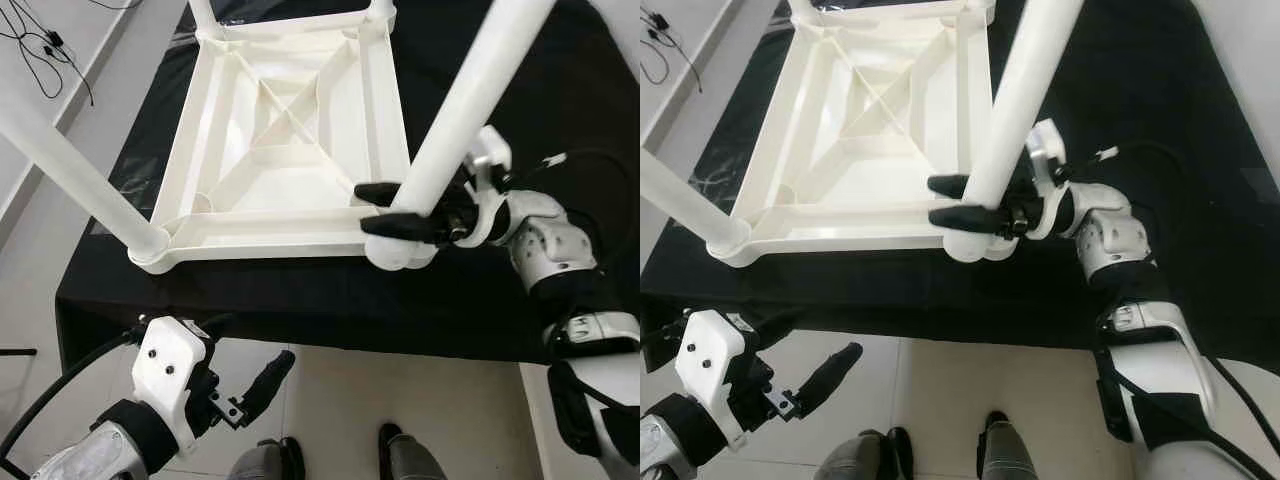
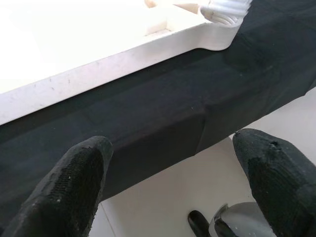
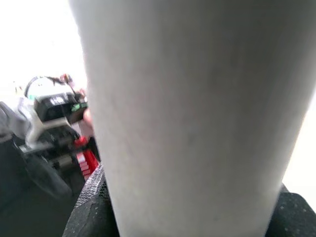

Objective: Building children table

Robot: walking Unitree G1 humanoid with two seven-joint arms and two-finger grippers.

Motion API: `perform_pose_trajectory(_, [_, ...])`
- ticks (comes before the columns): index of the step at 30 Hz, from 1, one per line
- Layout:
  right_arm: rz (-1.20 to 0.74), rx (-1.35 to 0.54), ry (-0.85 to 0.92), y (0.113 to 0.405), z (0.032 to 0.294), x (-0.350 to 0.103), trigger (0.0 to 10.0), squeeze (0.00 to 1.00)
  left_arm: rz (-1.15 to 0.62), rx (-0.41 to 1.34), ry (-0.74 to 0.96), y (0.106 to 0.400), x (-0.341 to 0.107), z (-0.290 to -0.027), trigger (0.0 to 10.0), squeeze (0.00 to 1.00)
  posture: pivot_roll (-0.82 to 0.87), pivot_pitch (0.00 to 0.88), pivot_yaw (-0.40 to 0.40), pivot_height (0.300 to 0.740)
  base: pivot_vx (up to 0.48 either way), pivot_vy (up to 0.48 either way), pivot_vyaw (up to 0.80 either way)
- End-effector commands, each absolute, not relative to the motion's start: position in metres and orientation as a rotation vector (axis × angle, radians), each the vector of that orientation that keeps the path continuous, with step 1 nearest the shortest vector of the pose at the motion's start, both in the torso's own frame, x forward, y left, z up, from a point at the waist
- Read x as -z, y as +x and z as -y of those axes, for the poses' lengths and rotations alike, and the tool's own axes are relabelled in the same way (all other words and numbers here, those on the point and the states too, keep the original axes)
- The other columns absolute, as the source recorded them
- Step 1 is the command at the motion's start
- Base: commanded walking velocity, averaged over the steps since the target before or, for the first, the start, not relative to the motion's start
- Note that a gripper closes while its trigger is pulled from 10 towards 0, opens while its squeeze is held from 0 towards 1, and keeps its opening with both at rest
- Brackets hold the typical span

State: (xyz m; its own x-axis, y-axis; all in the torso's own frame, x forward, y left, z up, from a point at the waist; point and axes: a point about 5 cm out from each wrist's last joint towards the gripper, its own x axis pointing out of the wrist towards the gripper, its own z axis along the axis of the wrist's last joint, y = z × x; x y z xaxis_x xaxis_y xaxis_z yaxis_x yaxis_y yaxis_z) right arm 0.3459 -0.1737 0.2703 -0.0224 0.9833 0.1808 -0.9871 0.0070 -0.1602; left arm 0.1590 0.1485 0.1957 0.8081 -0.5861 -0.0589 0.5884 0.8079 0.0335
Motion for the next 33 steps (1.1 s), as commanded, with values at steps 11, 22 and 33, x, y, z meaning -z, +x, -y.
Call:
perform_pose_trajectory(11, [0.223,-1.517,-0.134,0.352,0.178,-0.258,10.0,0.00,-0.062,0.643,0.042,0.155,-0.195,-0.148,10.0,0.00,0.05,0.343,0.082,0.740,0.000,0.000,0.00])
perform_pose_trajectory(22, [0.090,-1.536,-0.291,0.350,0.176,-0.232,10.0,0.00,-0.068,0.647,0.050,0.156,-0.195,-0.148,10.0,0.00,0.05,0.336,0.084,0.740,0.000,0.000,0.00])
perform_pose_trajectory(33, [0.093,-1.452,-0.232,0.357,0.191,-0.237,10.0,0.00,-0.075,0.651,0.048,0.156,-0.194,-0.147,10.0,0.00,0.04,0.319,0.084,0.740,0.000,0.000,0.00])
